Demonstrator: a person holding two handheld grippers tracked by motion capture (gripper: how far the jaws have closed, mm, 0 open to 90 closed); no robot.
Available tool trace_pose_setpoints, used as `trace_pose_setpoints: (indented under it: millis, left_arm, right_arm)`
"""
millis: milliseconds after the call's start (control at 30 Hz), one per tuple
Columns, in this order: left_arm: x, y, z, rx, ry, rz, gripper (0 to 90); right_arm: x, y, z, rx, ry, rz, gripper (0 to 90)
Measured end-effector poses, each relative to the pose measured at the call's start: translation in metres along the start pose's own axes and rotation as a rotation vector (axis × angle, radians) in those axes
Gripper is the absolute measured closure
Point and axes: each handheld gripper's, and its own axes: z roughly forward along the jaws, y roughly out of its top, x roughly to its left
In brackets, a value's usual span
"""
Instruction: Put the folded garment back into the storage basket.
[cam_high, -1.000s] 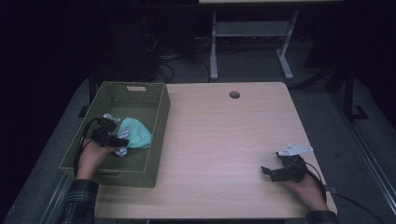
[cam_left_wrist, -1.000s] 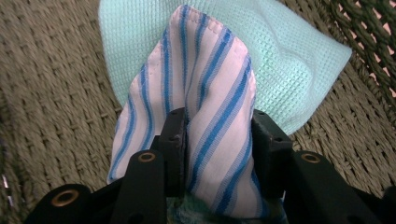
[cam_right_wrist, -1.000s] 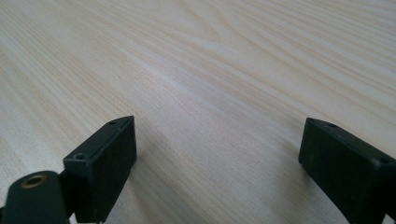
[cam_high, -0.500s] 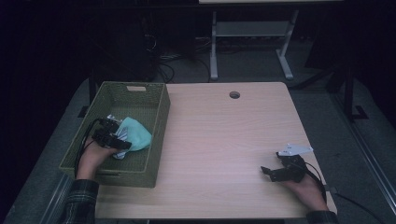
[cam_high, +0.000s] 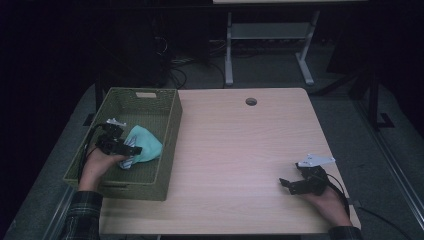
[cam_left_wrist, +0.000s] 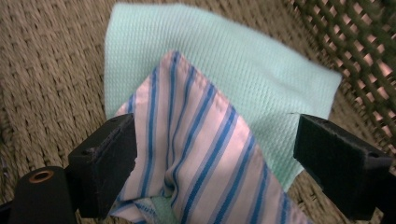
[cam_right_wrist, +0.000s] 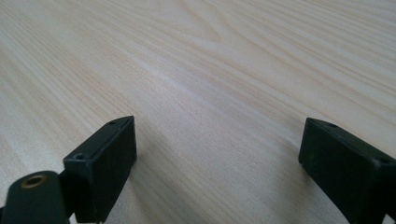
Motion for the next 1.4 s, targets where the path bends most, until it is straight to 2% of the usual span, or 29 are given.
trace_pose_setpoints:
  millis: [233, 467, 700, 833, 1100, 1400]
  left_arm:
    - [-0.008, 0.006, -0.013, -0.054, -0.016, 0.016, 13.0]
    - [-0.026, 0.020, -0.032, -0.118, -0.035, 0.041, 13.1]
    - [-0.046, 0.031, -0.045, -0.164, -0.089, 0.075, 13.1]
    - [-0.055, 0.037, -0.050, -0.185, -0.093, 0.089, 13.1]
    - [-0.075, 0.045, -0.050, -0.216, -0.137, 0.116, 13.3]
    - [-0.109, 0.059, -0.048, -0.242, -0.178, 0.171, 13.4]
  right_arm:
    - [0.000, 0.000, 0.000, -0.001, 0.001, -0.003, 10.8]
    - [0.000, 0.000, 0.000, -0.001, 0.001, -0.004, 10.8]
    - [0.000, 0.000, 0.000, -0.001, 0.001, -0.003, 10.8]
    - [0.000, 0.000, 0.000, -0.001, 0.001, -0.003, 10.8]
    - [0.000, 0.000, 0.000, -0.004, 0.001, -0.007, 10.8]
    - [0.000, 0.000, 0.000, -0.004, 0.000, -0.009, 10.8]
